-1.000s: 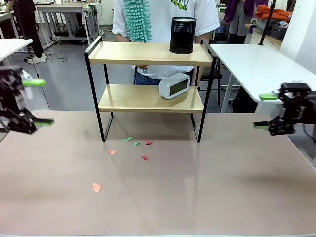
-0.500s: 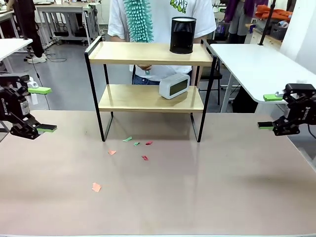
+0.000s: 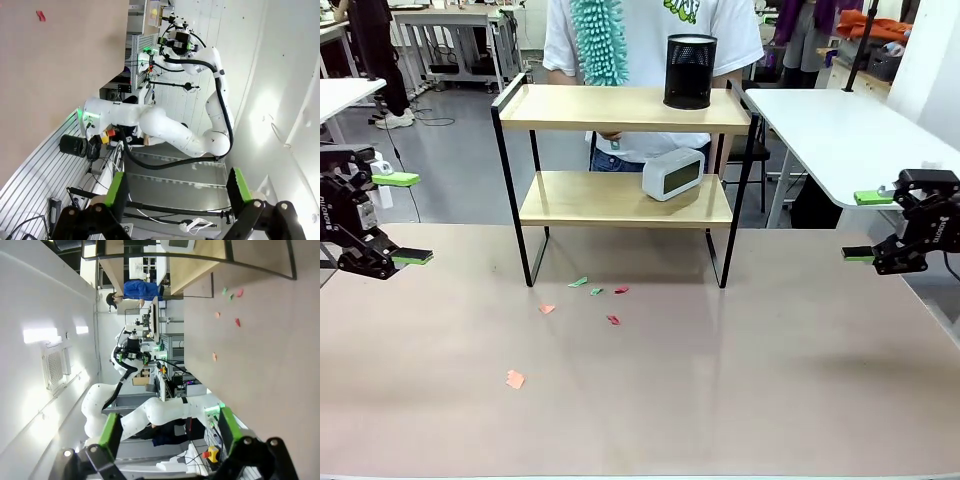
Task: Clean the shelf.
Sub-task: Hand the Duster back to the human.
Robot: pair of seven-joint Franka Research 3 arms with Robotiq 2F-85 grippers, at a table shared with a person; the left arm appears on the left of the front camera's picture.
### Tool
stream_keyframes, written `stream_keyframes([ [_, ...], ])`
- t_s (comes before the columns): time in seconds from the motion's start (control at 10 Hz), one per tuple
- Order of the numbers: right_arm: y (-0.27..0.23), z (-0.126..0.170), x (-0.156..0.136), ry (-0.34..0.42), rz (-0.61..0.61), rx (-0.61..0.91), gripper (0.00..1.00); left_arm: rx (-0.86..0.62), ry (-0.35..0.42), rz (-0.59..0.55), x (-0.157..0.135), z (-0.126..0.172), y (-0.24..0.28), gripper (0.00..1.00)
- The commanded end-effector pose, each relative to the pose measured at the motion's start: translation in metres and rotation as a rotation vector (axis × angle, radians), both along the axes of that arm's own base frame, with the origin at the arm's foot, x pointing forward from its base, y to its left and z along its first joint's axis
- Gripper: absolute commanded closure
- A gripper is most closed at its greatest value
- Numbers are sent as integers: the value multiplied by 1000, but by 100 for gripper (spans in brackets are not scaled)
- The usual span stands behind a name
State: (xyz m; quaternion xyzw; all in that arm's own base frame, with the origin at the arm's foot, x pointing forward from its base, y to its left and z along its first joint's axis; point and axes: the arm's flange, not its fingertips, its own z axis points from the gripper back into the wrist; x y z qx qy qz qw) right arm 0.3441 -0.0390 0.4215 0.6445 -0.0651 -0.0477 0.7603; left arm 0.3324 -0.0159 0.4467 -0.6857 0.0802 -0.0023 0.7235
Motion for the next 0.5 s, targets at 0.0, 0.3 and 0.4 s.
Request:
stream_keyframes([
  [0.0,0,0,-3,-19,14,-3,0,-23,-1,5,-2,3,-1,0],
  [0.3,0,0,-3,-19,14,-3,0,-23,-1,5,-2,3,-1,0],
  [0.4,0,0,-3,-19,14,-3,0,-23,-1,5,-2,3,-1,0],
])
